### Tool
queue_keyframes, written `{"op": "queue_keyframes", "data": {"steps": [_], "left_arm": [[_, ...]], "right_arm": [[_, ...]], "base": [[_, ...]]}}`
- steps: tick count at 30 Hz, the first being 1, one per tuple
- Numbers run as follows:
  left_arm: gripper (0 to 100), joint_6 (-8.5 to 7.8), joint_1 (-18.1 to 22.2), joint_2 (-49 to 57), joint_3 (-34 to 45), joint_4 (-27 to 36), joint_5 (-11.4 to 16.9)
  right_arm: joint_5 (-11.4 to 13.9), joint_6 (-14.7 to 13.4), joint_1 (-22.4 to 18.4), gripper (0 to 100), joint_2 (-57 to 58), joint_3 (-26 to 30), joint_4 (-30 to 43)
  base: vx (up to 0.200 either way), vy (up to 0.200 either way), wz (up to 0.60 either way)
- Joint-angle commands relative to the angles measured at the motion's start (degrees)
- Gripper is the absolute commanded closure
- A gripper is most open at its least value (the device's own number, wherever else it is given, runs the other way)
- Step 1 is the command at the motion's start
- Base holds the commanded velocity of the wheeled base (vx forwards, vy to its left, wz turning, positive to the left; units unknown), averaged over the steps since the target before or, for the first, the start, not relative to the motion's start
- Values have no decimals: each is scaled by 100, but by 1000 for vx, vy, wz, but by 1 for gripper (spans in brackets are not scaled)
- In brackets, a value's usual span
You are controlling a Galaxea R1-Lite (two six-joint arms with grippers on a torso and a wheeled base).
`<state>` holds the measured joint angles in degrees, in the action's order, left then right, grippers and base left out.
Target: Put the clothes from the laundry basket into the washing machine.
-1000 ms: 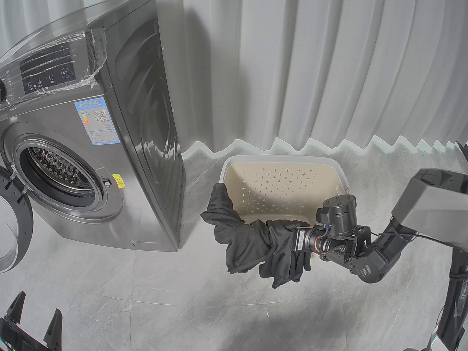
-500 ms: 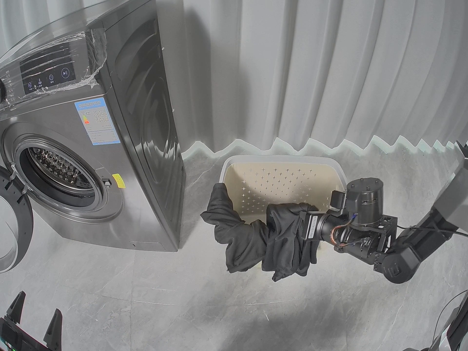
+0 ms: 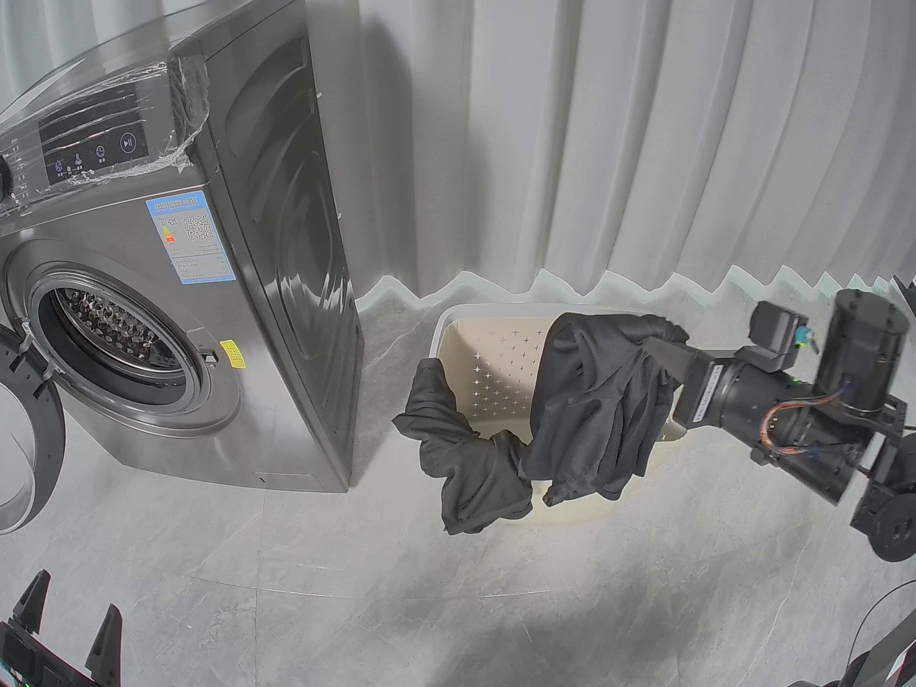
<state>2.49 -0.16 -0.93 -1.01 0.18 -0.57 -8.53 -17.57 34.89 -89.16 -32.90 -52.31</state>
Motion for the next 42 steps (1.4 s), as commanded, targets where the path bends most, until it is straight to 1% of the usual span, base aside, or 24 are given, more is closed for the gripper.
{"op": "queue_keyframes", "data": {"steps": [1, 2, 3, 4, 7, 8, 10, 11, 14, 17, 22, 42], "left_arm": [[0, 6, -2, 93, 92, -1, 5], [0, 6, -2, 93, 84, -1, 5], [0, 6, -2, 93, 92, -1, 5], [0, 6, -2, 93, 84, -1, 5], [0, 6, -2, 93, 84, -1, 5], [0, 6, -2, 93, 84, -1, 5], [0, 15, -2, 93, 92, -1, 5], [0, 15, -2, 93, 92, -1, 5], [0, 15, -2, 93, 84, -1, 5], [0, 15, -2, 93, 84, -1, 5], [0, 15, -2, 93, 84, -1, 5], [0, 41, -2, 93, 84, -1, 5]], "right_arm": [[97, 122, 202, 100, 1112, 267, 19], [97, 333, 141, 100, 1191, 223, 54], [97, 377, 132, 100, 1199, 223, 37], [89, 535, 115, 100, 1235, 214, 10], [89, 605, 115, 100, 1314, 205, 1], [54, 649, 123, 100, 1358, 188, 1], [10, 807, 115, 100, 1375, 205, 1], [-17, 843, 106, 100, 1393, 214, -7], [-70, 851, 123, 100, 1454, 240, 1], [-70, 851, 176, 100, 1472, 232, -7], [10, 869, 202, 100, 1472, 249, -7], [10, 860, 282, 100, 1489, 240, -25]], "base": [[0, 0, 0], [0, 0, 0], [0, 0, 0], [0, 0, 0], [0, 0, 0], [0, 0, 0], [0, 0, 0], [0, 0, 0], [0, 0, 0], [0, 0, 0], [0, 0, 0], [0, 200, 0]]}}
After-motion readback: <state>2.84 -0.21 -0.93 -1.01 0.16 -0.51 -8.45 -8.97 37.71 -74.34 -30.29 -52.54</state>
